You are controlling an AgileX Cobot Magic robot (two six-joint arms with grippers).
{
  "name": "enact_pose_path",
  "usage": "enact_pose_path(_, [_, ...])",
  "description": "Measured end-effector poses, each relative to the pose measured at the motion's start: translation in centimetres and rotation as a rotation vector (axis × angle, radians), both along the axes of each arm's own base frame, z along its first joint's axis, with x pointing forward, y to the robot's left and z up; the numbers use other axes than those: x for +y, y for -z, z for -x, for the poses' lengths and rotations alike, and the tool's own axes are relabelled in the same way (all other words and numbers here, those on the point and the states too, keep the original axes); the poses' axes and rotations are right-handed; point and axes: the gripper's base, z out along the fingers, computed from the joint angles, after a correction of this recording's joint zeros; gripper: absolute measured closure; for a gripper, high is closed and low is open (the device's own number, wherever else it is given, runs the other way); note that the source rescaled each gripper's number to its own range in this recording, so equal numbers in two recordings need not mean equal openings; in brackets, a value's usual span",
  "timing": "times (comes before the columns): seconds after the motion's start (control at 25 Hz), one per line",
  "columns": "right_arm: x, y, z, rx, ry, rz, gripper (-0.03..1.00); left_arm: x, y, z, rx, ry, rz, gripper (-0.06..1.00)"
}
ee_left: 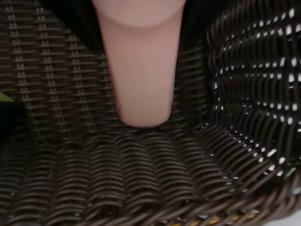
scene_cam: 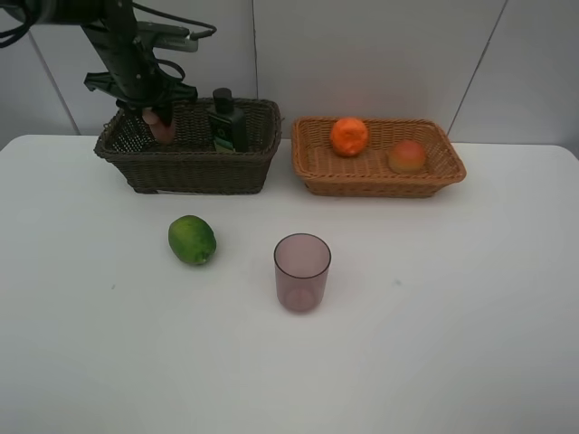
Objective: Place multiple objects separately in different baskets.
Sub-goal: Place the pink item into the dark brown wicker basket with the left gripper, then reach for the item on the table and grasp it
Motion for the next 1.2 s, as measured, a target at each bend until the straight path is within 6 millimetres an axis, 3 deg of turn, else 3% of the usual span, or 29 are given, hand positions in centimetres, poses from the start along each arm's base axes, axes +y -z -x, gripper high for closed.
enact_pose_path(0.48, [0.0,0.0,0.0,0.0,0.0,0.0,0.11,-0.05,0.13,-0.17,-0.01,0.031,-0.01,0.58])
enact_pose_path(0.56, [0.0,0.0,0.0,0.0,0.0,0.0,0.11,-0.07,0.11,-0.22,-0.014,0.045,-0.015,0.42])
enact_pose_path(0.64, [0.0,0.0,0.0,0.0,0.0,0.0,0.11,-0.08,0.03,-0.26,-0.017,0.045,-0.015,0.13])
enact_pose_path(0.72, [0.0,0.0,0.0,0.0,0.0,0.0,0.11,-0.07,0.03,-0.26,-0.017,0.045,-0.016,0.0])
enact_pose_path(0.84, [0.0,0.0,0.0,0.0,0.0,0.0,0.11,-0.06,0.03,-0.26,-0.017,0.045,-0.017,-0.05])
enact_pose_path(1.2, [0.0,0.0,0.0,0.0,0.0,0.0,0.11,-0.05,0.04,-0.24,-0.018,0.006,0.001,-0.05])
